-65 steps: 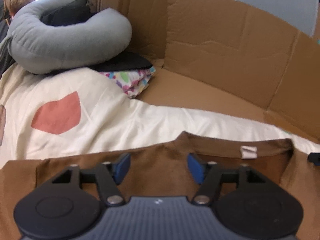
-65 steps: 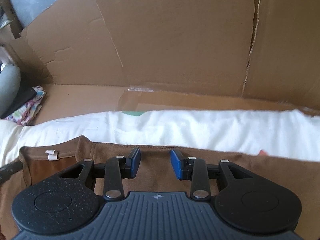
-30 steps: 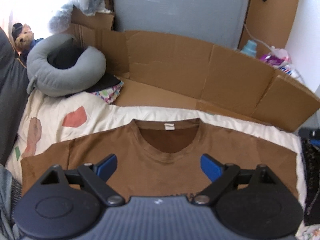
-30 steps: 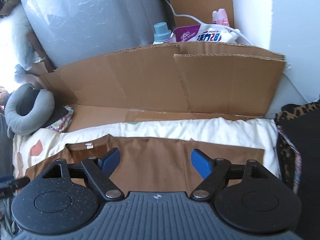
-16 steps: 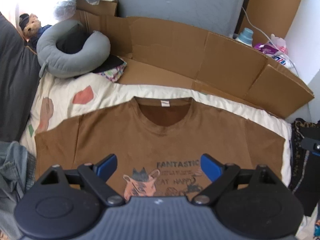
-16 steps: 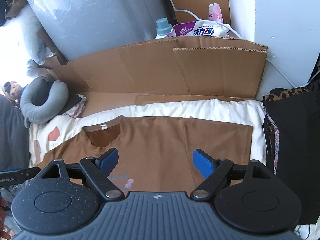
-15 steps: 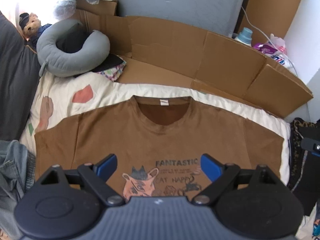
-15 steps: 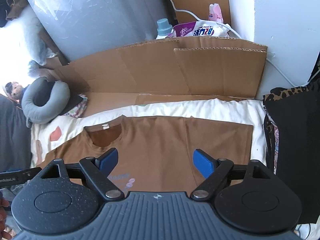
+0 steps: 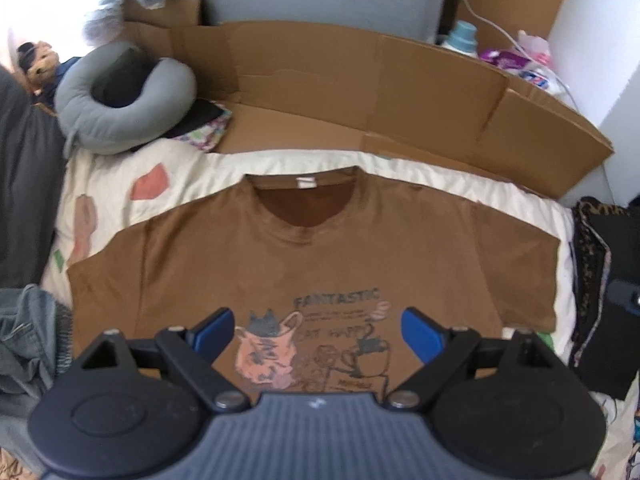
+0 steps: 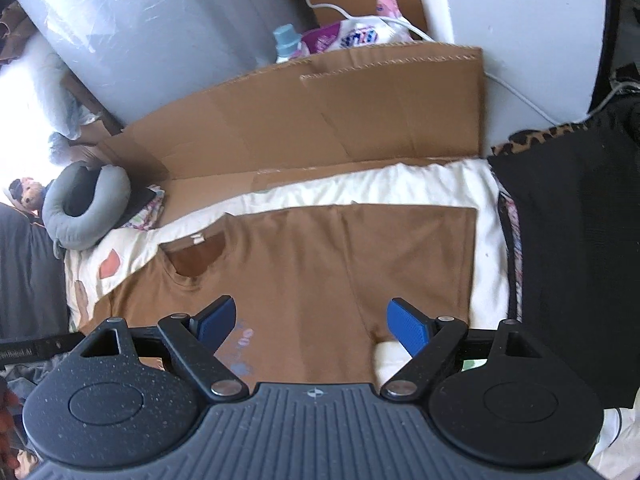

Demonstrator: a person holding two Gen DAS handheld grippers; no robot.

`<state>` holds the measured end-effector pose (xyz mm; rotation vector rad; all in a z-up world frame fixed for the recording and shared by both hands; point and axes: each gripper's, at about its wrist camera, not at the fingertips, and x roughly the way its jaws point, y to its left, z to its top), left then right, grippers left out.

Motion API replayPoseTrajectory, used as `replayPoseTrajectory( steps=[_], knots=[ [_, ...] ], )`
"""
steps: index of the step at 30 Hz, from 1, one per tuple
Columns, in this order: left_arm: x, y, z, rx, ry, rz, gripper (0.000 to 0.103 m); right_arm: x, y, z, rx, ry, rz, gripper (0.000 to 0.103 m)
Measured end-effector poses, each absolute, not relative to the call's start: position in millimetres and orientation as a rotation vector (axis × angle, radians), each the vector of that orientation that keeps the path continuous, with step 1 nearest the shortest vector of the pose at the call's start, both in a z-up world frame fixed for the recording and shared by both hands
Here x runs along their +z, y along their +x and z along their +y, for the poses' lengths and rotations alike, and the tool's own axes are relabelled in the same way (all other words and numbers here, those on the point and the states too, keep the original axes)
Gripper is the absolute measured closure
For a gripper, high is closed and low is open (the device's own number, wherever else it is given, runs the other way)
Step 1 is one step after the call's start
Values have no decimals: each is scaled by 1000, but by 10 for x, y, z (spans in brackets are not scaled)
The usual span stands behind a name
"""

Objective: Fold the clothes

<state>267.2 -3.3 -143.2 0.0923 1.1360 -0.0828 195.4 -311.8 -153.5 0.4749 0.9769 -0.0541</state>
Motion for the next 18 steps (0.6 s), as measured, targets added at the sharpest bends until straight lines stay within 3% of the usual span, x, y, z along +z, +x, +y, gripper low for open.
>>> replayPoseTrajectory(
  steps=[18],
  knots=[
    [-1927, 2836, -739, -255, 164, 1150, 11, -2314, 1463, -3614, -134, 588, 1022, 16]
  ],
)
